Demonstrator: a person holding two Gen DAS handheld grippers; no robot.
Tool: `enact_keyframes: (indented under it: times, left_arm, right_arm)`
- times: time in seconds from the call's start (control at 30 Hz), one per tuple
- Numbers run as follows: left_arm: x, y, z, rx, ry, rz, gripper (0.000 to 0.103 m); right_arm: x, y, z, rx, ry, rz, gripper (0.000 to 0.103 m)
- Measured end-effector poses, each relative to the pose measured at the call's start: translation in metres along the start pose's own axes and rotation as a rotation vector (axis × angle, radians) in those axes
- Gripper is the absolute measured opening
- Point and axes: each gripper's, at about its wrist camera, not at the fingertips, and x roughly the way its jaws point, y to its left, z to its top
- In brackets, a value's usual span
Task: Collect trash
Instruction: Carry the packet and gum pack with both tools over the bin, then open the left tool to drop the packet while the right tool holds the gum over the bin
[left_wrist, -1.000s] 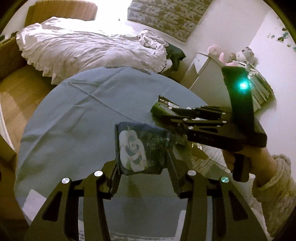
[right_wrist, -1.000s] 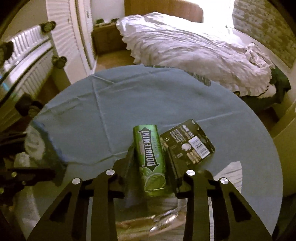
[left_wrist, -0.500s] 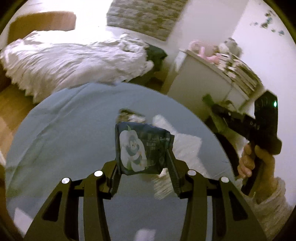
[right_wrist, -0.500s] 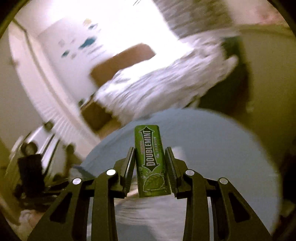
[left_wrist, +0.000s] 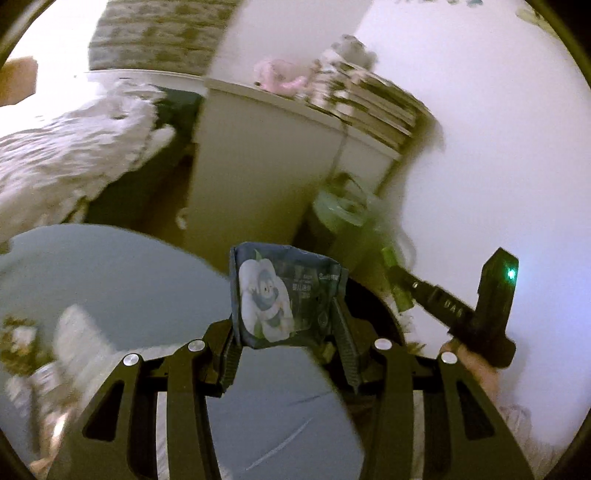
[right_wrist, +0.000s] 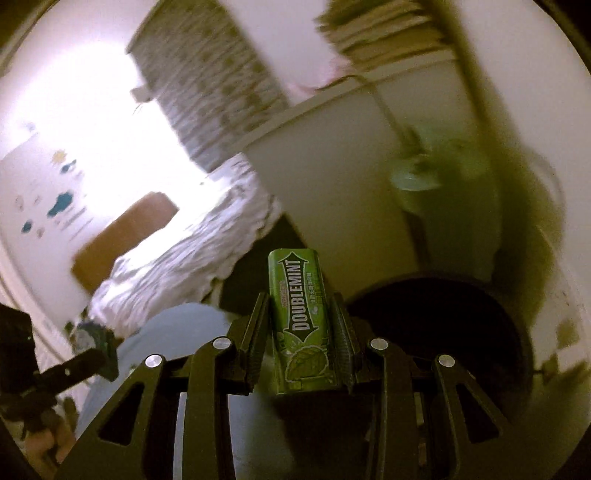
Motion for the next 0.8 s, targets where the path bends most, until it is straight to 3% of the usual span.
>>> enact_keyframes:
  times: [0.27,0.8]
  left_arm:
    - [0.075,-0.034,0.008,0.038,0.100,-0.037,0.045]
    - [0.128,-0.063,-0.003,0.098,0.191,-0.058,0.045]
  right_arm:
    - [-0.001,-0.056,-0.008,0.100,-0.046,-0.062,0.033]
    - [0.003,-0.085,-0.011,0.160,-0.024,-0.110,0.033]
